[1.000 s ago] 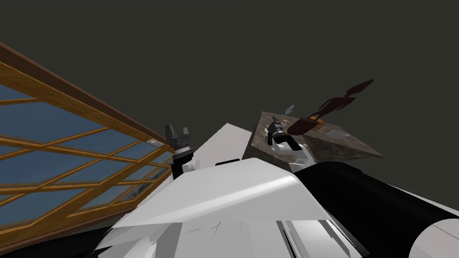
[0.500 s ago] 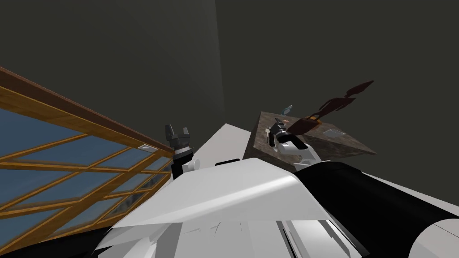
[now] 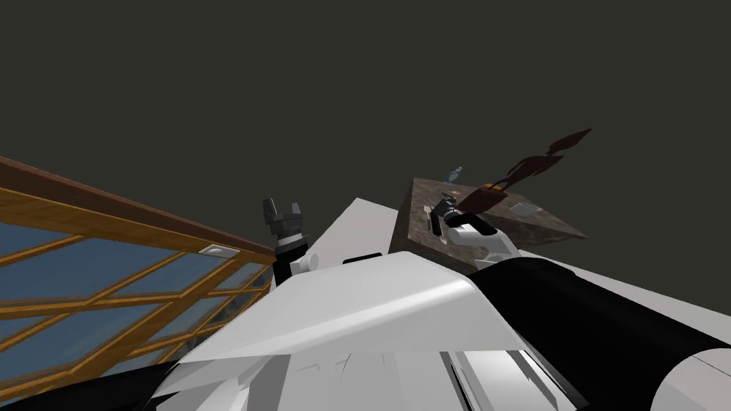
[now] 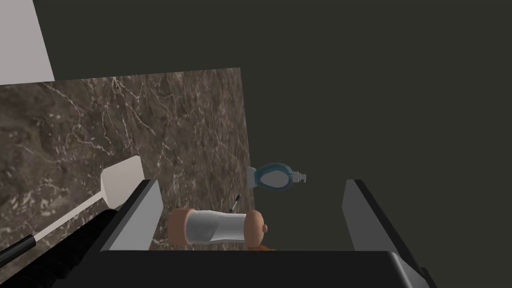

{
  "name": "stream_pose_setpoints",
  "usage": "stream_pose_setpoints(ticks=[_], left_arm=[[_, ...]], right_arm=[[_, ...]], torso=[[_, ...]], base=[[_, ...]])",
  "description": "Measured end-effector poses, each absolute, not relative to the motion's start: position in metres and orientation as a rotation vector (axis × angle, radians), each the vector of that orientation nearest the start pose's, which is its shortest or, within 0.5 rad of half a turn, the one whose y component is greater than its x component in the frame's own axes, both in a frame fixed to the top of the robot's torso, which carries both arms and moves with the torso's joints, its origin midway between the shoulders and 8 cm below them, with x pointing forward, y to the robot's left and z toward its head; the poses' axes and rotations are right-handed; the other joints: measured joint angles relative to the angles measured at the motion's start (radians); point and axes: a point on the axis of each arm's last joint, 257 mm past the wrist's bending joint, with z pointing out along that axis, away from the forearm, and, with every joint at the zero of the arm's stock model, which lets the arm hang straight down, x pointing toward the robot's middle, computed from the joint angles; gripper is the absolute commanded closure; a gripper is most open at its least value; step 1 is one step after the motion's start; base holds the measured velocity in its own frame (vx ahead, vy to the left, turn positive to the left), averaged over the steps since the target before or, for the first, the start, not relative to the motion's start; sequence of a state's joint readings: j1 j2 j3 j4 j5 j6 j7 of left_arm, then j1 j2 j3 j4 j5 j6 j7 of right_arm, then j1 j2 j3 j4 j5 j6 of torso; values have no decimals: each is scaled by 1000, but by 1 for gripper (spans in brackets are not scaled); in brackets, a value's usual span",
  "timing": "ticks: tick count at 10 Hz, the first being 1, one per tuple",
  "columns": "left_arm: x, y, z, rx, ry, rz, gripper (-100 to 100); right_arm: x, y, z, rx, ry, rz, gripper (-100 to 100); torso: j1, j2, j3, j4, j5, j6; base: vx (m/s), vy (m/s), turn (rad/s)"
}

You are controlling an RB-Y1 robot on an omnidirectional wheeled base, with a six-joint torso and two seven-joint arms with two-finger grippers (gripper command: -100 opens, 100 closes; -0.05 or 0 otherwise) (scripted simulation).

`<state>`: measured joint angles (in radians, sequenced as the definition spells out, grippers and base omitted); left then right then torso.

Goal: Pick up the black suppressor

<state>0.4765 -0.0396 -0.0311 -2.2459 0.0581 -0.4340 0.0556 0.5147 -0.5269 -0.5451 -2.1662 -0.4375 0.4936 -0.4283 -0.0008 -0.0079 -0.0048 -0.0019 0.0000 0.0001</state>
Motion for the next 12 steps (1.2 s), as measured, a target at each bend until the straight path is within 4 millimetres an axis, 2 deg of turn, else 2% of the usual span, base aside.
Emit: stream_pose_setpoints(ticks=[3, 12], left_arm=[[363, 279, 4, -812, 579, -1412, 0], [363, 279, 4, -812, 579, -1412, 0]], right_arm=[[351, -568, -137, 1724, 872, 913, -100], [312, -600, -185, 2054, 734, 830, -100]], torso=[[1, -2, -1, -1, 0, -1], [-2, -1, -1, 0, -1, -1]], base=[[103, 49, -96], [89, 24, -99]])
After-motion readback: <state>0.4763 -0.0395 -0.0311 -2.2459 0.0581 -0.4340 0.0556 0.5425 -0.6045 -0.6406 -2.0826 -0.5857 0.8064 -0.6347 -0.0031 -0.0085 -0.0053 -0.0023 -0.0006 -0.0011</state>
